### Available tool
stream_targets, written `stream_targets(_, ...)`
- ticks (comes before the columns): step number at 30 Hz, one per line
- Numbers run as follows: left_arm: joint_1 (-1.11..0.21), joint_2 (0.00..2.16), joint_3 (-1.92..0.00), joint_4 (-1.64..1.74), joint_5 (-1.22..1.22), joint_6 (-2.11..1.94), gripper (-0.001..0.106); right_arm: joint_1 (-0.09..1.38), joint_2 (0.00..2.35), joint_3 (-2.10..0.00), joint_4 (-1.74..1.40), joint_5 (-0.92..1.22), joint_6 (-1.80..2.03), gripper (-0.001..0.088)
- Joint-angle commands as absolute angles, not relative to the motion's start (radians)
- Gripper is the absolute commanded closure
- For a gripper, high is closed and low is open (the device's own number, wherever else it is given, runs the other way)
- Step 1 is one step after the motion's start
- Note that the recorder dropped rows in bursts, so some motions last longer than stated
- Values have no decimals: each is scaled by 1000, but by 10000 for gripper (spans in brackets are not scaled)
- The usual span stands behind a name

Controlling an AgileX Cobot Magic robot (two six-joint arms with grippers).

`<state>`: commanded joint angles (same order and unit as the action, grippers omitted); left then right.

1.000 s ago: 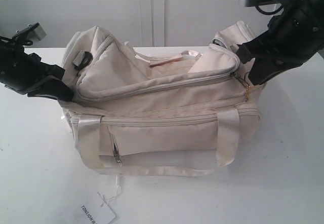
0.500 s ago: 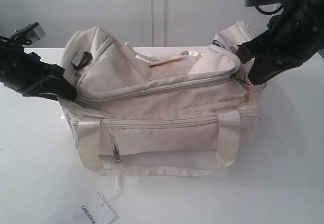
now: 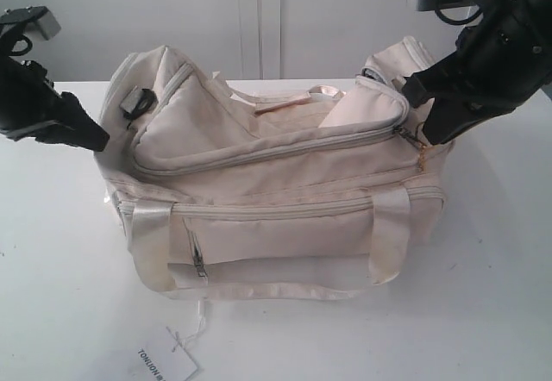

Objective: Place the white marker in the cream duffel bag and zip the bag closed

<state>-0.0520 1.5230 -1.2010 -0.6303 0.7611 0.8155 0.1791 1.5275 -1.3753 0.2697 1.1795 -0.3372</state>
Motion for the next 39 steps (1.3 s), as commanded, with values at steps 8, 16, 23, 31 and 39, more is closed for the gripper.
stream_targets(8, -93, 1472, -1201, -857, 947, 1235, 570, 179, 1528, -1375, 270, 1179, -337, 868)
stream_targets(16, -307, 1472, -1201, -868, 923, 1337, 570, 179, 1528, -1375, 270, 1182, -337, 868)
stream_targets(23, -418, 1472, -1201, -868, 846, 1401, 570, 179, 1528, -1375, 270, 1182, -337, 868)
stream_targets(31, -564, 1477, -1201, -866, 706, 1474, 570, 179, 1528, -1375, 270, 1182, -337, 868)
stream_targets(39, -685, 1504, -1201, -860, 591, 1495, 570, 179, 1528, -1375, 270, 1182, -337, 868)
